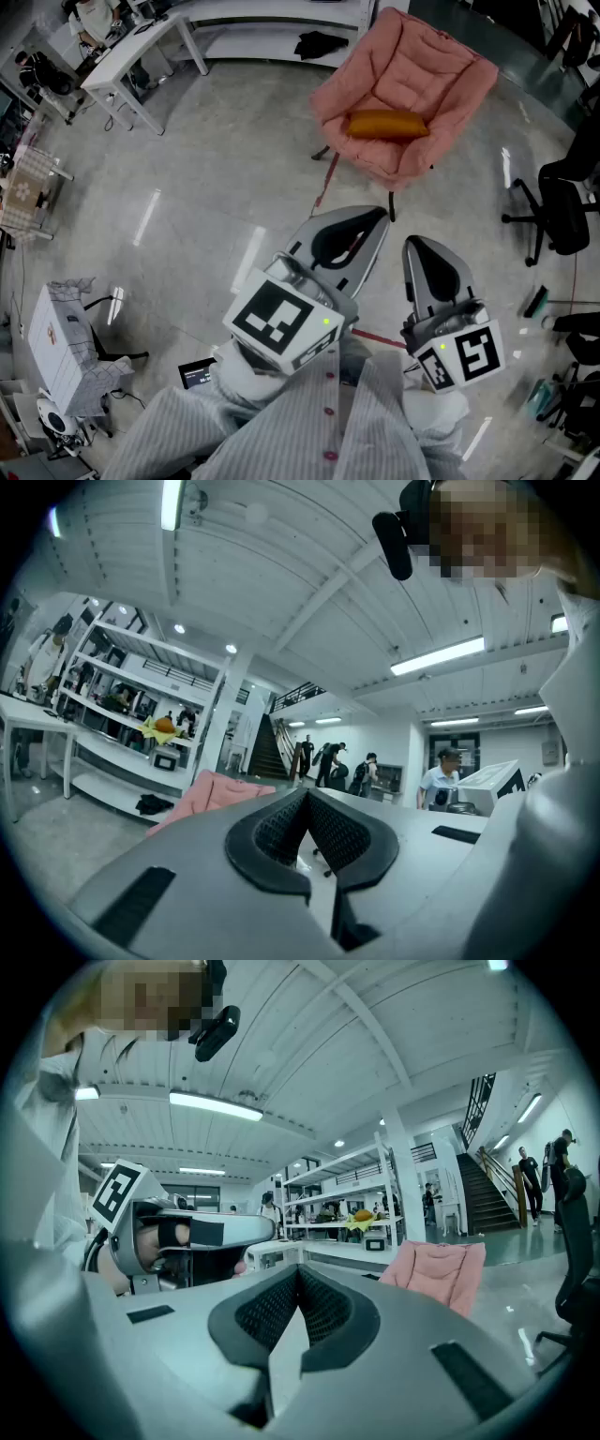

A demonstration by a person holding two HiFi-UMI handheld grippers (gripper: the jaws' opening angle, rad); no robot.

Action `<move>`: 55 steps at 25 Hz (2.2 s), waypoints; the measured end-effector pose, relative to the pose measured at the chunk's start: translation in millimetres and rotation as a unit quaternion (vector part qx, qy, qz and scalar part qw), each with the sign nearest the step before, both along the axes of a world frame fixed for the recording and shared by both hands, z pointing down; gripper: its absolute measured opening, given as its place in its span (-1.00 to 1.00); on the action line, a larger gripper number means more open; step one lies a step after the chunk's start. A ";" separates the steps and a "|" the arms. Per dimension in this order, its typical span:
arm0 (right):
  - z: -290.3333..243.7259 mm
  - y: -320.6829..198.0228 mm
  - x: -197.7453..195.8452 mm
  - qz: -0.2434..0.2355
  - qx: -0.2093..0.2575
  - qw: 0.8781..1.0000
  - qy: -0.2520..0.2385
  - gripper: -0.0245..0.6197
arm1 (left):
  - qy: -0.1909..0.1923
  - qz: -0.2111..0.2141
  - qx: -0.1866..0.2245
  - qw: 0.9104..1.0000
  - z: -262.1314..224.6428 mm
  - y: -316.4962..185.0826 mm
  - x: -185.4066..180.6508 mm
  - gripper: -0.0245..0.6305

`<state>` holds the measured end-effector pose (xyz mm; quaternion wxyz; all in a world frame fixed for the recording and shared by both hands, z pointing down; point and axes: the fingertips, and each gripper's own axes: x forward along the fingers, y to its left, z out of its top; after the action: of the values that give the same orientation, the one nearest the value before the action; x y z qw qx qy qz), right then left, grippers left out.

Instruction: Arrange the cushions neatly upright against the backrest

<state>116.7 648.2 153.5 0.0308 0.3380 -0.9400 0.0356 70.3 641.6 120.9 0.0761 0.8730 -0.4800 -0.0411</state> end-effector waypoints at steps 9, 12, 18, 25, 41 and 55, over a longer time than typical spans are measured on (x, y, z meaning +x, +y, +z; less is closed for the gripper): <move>0.7 3.1 14.5 0.006 -0.005 1.000 -0.011 -0.89 | -0.013 -0.013 0.000 1.000 7.6 3.8 8.0 -0.90; -1.1 4.5 22.9 0.005 -0.003 1.000 -0.012 -0.89 | -0.018 -0.016 0.012 1.000 3.7 5.2 16.6 -0.89; -5.3 5.7 42.1 0.006 0.006 1.000 -0.016 -0.89 | -0.029 -0.025 0.029 0.999 2.0 7.2 34.4 -0.90; -3.0 -2.1 48.9 0.009 0.000 1.000 -0.023 -0.89 | -0.036 -0.026 0.013 0.999 10.3 -0.5 38.7 -0.89; 2.3 -103.1 2.9 0.030 -0.012 0.999 -0.019 -0.89 | -0.043 -0.003 -0.002 0.999 19.2 -107.8 -8.5 -0.89; 1.8 -226.7 -84.0 0.053 0.000 0.999 -0.013 -0.89 | -0.050 0.013 0.003 0.999 21.8 -231.5 -102.0 -0.90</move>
<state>32.8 421.5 155.3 0.0172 0.3865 -0.9212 0.0417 -31.7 410.0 142.7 0.0495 0.8804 -0.4716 0.0024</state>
